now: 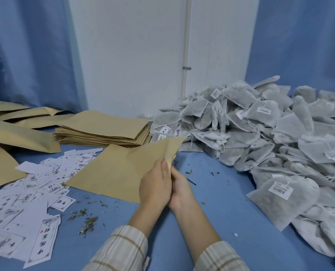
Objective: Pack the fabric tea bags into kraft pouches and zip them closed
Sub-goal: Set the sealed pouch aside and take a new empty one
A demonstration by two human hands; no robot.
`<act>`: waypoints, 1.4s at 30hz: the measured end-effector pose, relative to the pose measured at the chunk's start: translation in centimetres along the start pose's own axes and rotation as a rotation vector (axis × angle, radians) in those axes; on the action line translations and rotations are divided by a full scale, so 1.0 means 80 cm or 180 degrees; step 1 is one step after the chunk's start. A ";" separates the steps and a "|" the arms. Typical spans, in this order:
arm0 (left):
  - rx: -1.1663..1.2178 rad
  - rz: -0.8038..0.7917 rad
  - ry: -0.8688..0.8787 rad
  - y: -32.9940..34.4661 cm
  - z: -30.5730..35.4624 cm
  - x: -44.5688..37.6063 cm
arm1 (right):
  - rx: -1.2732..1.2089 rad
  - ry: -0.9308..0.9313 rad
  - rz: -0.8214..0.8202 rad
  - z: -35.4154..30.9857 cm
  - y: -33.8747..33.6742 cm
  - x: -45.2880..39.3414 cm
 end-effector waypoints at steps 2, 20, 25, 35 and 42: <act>-0.0220 0.0019 0.0208 -0.002 0.003 0.000 | 0.0512 -0.0516 0.0258 -0.012 -0.005 -0.001; -0.1414 -0.0279 0.0452 0.006 0.012 -0.034 | 0.3493 -0.2095 0.1038 -0.019 -0.013 -0.002; -0.1571 -0.0322 0.0536 0.004 0.002 -0.032 | 0.4264 -0.2757 0.1309 -0.017 -0.014 0.000; -0.1082 0.0404 0.0235 0.005 -0.011 -0.024 | 0.3734 -0.2374 0.1929 -0.007 -0.017 0.000; -0.1718 0.0282 0.0647 -0.002 -0.003 -0.026 | 0.4402 -0.3243 0.1408 -0.014 -0.006 0.005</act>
Point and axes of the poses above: each hand's wrist, its own x-axis away from the middle knuckle, its own y-axis out of the palm, z = x × y, the point moved 1 cm from there along -x, towards the middle knuckle, and after that the axes turned 6 degrees about z, right-handed, at the moved point
